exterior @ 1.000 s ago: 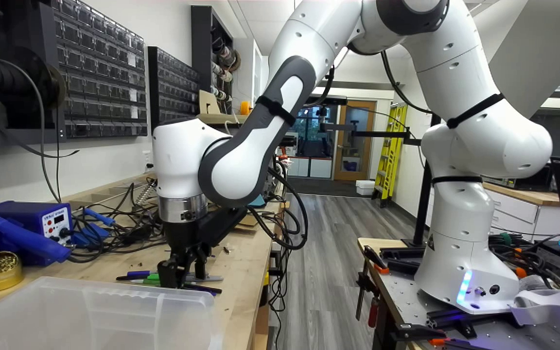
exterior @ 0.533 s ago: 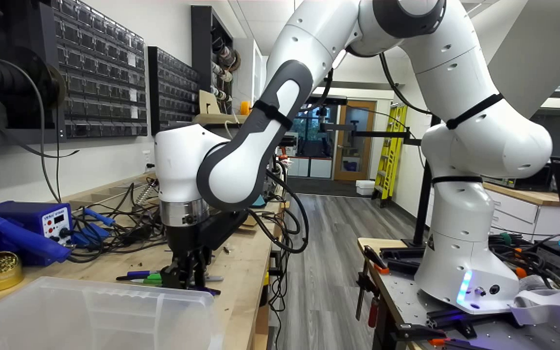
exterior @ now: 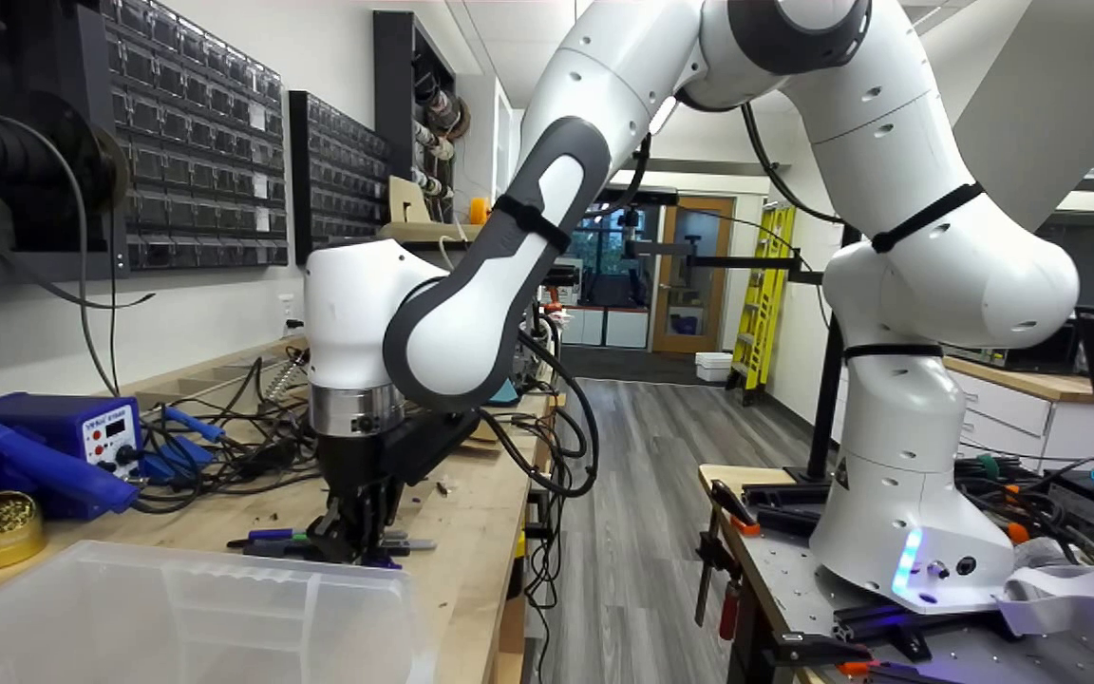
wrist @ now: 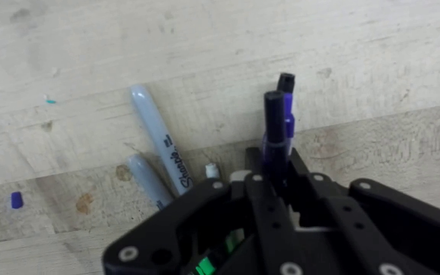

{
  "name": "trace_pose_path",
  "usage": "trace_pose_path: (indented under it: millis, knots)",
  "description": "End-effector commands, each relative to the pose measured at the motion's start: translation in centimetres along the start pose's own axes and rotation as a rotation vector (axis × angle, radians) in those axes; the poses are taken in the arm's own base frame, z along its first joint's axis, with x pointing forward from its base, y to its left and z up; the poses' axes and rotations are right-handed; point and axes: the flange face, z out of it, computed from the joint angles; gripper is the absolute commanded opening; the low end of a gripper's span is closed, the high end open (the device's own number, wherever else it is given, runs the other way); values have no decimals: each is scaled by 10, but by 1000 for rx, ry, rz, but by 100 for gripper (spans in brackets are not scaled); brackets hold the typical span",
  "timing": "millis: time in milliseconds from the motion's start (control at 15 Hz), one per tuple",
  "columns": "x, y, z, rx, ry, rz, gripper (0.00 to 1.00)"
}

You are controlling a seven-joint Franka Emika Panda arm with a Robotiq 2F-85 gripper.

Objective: Put two pens in the plastic container on the left

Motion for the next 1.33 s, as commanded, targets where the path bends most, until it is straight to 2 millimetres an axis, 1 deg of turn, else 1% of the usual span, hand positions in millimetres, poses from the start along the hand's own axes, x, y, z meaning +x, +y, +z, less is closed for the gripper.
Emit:
trace_pose_path:
  millis: [0,200,333,467,667,800,933,1133,1267]
  knots:
    - [-4,8,-16,20,44,-11,5]
    - [-5,9,-33,31,79,-11,5]
    - [-6,9,-50,41,105,-13,4]
    - [-8,9,-71,53,132,-14,4]
    - [-10,4,-108,72,169,-20,4]
    - [-13,-3,-133,87,194,-32,4]
    - [-16,-12,-154,100,213,-45,4]
    - [-25,-31,-181,127,232,-73,4]
    - [-33,-45,-196,145,235,-95,4]
